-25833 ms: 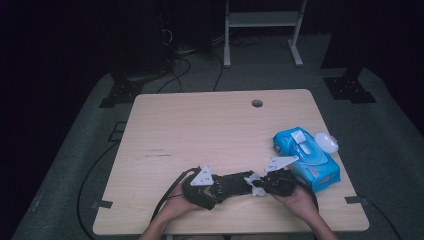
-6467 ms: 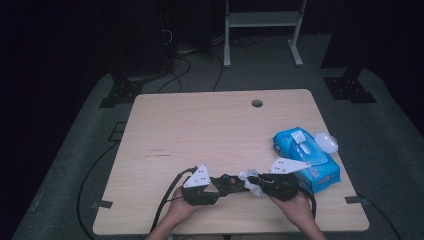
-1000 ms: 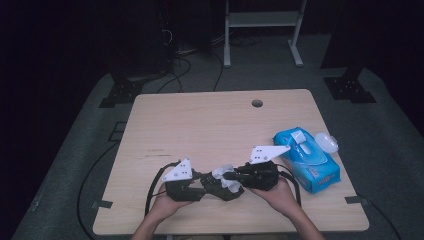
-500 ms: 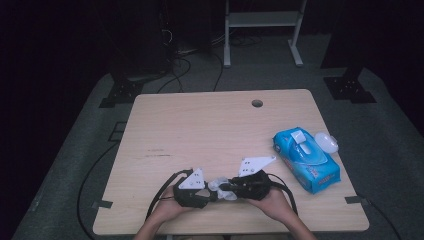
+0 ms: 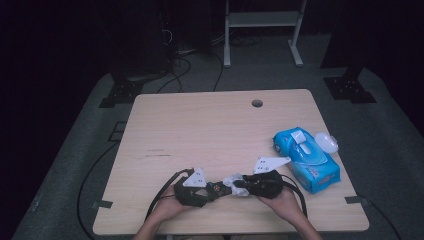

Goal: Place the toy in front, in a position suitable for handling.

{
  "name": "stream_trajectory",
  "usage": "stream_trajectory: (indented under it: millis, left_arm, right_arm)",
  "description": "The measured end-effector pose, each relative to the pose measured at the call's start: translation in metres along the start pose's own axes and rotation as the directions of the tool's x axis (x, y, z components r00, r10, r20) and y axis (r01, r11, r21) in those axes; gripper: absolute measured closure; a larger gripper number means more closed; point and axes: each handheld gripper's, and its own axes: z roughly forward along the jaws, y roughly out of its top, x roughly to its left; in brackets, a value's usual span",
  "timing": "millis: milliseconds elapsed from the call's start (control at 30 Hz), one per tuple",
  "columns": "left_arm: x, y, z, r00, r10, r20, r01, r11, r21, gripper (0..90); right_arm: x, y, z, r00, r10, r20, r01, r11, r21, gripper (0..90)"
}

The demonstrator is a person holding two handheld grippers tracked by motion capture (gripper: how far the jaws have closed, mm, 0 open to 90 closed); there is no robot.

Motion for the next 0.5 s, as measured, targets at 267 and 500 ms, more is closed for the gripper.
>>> stream_trajectory:
  millis: [267, 500]
  left_arm:
    - [0.001, 0.002, -0.002, 0.9998, -0.004, -0.017, 0.004, 0.9999, -0.016, 53.1]
    - [-0.009, 0.019, -0.002, 0.9976, 0.035, -0.061, -0.038, 0.9973, -0.063, 48.6]
  right_arm:
    - [0.0, 0.0, 0.006, 1.0, -0.002, 0.006, 0.002, 1.0, 0.004, 85.0]
    - [0.001, 0.001, 0.006, 0.9999, -0.004, 0.013, 0.004, 1.0, 0.005, 85.0]
